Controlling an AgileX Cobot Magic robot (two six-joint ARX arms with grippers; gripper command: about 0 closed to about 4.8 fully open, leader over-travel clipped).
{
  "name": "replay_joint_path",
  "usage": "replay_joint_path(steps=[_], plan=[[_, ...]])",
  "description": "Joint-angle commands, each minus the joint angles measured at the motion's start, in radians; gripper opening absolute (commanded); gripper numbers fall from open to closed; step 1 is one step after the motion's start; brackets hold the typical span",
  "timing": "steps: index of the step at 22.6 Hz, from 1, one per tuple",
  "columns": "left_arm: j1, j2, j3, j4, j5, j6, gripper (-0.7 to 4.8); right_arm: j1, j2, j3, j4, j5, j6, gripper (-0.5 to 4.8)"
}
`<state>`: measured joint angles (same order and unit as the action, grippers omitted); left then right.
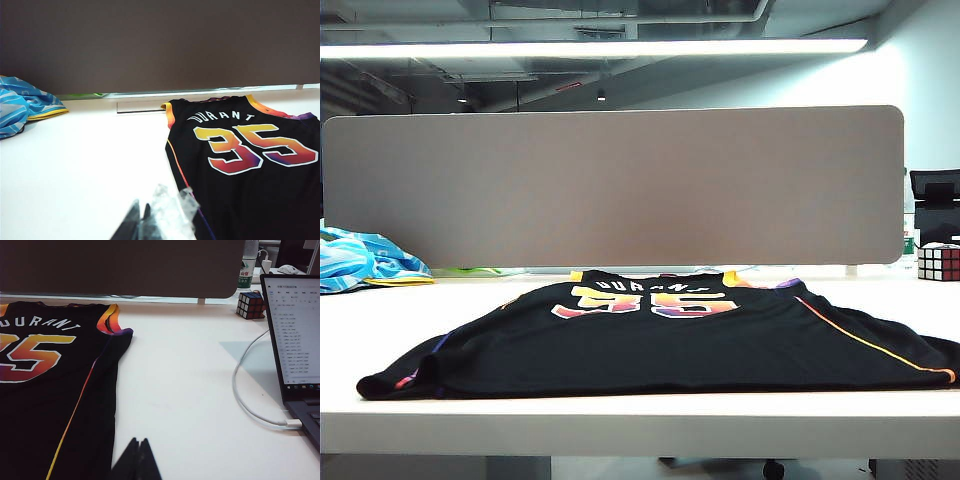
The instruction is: Fold the bottom side of the basketball jersey horizontally towards the center, about one-third of the way, and then fold the bottom of the basketball jersey up towards the top, creating a neat rectangle.
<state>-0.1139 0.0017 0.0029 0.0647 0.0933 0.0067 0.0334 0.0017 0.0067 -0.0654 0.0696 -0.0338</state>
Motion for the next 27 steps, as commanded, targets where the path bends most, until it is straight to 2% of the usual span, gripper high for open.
replay_joint_path(steps=[1, 6, 7, 8, 9, 10, 11, 14, 18, 22, 23, 24, 27], plan=[[0.0, 0.0, 0.005, 0.011, -0.003, 0.001, -0.06, 0.0, -0.002, -0.006, 0.018, -0.001, 0.004, -0.05], [0.0, 0.0, 0.005, 0.011, -0.003, 0.0, -0.06, 0.0, -0.002, -0.006, 0.017, -0.001, 0.004, -0.05], [0.0, 0.0, 0.005, 0.011, -0.003, -0.034, -0.06, 0.0, -0.002, -0.006, 0.018, -0.01, 0.034, -0.05], [0.0, 0.0, 0.005, 0.012, -0.013, -0.085, -0.06, 0.0, -0.002, -0.006, 0.022, -0.034, 0.093, -0.05], [0.0, 0.0, 0.005, 0.011, -0.085, -0.232, -0.06, 0.0, -0.002, -0.006, 0.043, -0.083, 0.195, -0.05], [0.0, 0.001, 0.006, 0.002, -0.129, -0.328, -0.06, 0.0, 0.0, -0.006, 0.058, -0.113, 0.22, -0.05], [0.0, 0.002, 0.013, -0.022, -0.187, -0.462, -0.06, 0.0, 0.006, 0.002, 0.069, -0.139, 0.243, -0.05], [0.0, 0.053, 0.051, -0.102, -0.167, -0.483, -0.05, 0.0, 0.068, 0.076, -0.013, -0.101, 0.269, -0.05], [0.001, 0.308, 0.115, -0.106, -0.022, -0.516, -0.06, 0.0, 0.346, 0.217, -0.036, -0.092, 0.269, -0.05], [0.006, 0.695, 0.232, -0.019, 0.144, -0.508, -0.06, -0.005, 0.743, 0.452, -0.22, -0.077, 0.237, -0.05], [0.006, 0.834, 0.287, 0.004, 0.238, -0.492, -0.06, -0.006, 0.859, 0.534, -0.293, -0.103, 0.197, -0.04], [0.006, 0.89, 0.314, 0.004, 0.277, -0.489, -0.06, -0.006, 0.906, 0.568, -0.321, -0.117, 0.182, 0.02], [0.028, 1.138, 0.422, 0.004, 0.44, -0.451, -0.05, -0.037, 1.08, 0.693, -0.418, -0.217, 0.15, 1.01]])
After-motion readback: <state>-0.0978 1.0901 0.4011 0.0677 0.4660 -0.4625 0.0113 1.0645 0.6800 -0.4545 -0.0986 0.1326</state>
